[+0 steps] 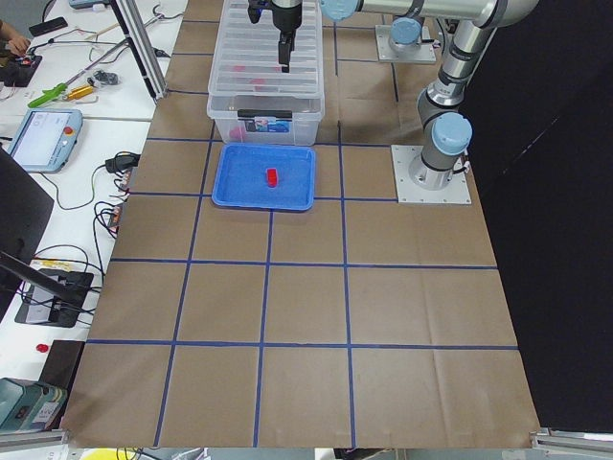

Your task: Place red block in blue tray from box

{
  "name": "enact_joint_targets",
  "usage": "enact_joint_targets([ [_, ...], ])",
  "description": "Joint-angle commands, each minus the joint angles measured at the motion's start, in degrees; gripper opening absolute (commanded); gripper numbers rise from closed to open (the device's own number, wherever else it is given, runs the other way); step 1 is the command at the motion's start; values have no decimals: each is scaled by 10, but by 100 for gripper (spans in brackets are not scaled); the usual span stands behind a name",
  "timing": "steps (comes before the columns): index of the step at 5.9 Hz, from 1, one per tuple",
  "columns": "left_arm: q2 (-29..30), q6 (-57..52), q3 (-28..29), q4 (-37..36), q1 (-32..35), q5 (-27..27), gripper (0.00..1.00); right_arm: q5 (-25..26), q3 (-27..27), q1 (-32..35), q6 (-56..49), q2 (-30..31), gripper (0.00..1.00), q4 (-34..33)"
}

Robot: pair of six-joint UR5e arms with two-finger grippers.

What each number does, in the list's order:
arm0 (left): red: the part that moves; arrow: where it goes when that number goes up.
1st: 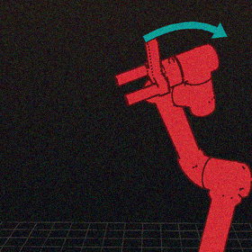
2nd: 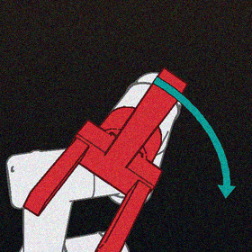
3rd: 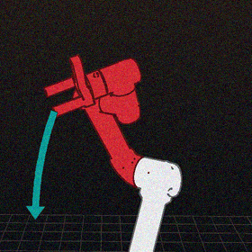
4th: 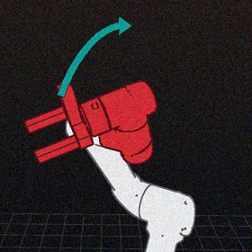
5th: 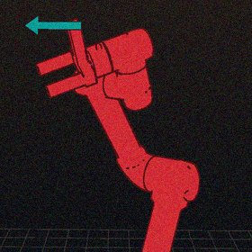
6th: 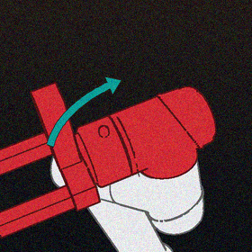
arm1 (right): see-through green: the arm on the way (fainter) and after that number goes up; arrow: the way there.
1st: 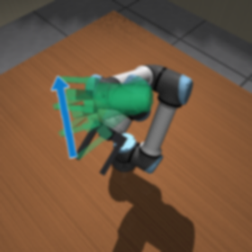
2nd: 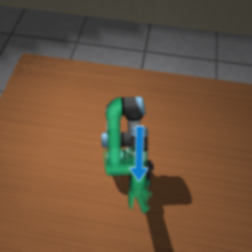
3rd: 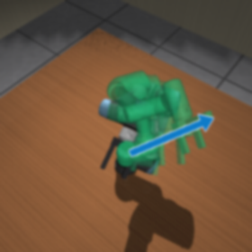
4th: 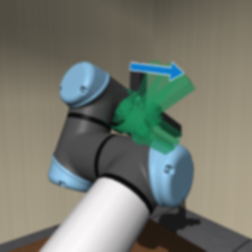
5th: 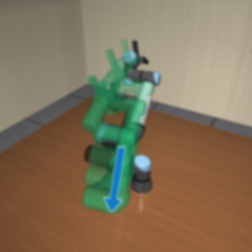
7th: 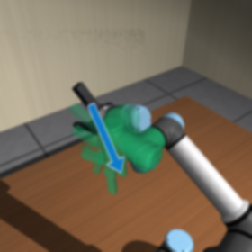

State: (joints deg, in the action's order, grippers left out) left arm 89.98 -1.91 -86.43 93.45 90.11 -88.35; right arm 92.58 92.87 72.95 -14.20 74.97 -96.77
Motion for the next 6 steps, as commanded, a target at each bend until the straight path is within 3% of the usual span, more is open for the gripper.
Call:
enact_joint_targets([
  [1, -5, 38, -4, -1, 17, 0, 98, -22, 10, 17, 15, 0, 100, 0],
  [3, -9, 35, -5, -2, 17, 0, 98, -42, 9, 19, 9, 0, 100, -3],
  [5, 5, 37, 13, 4, 16, -1, 98, 14, -69, 19, 7, 20, 100, -1],
  [6, 15, 38, 20, 2, 15, 0, 98, 13, -108, 19, 14, 46, 100, 52],
])
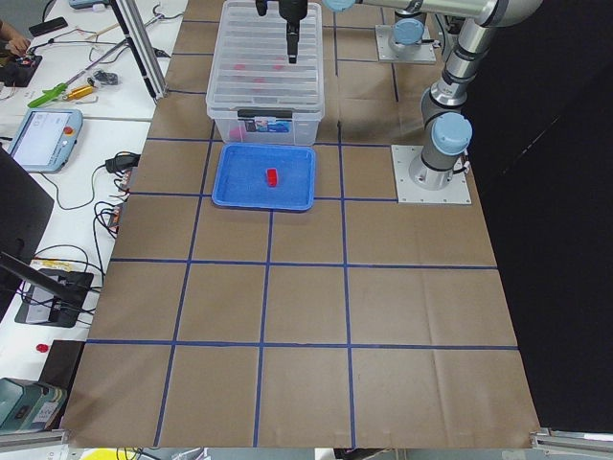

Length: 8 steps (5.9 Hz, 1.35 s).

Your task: Place red block in blue tray from box

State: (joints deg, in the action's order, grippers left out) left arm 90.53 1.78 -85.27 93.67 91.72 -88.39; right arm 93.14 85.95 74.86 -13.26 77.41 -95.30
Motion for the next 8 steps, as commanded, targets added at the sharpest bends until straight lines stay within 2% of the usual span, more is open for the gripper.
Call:
enact_joint_targets([
  [1, 20, 2, 15, -2, -1, 1, 98, 1, -59, 6, 21, 48, 100, 96],
  [2, 23, 2, 18, -4, 0, 1, 98, -24, -65, 35, 86, 65, 100, 134],
  [4, 12, 1, 7, -4, 0, 1, 98, -37, -72, 119, 172, 64, 100, 134],
  [5, 10, 1, 6, -4, 0, 1, 98, -52, -72, 135, 172, 65, 100, 136],
  [8, 4, -2, 5, -3, 1, 1, 98, -52, -71, 136, 171, 68, 100, 144],
])
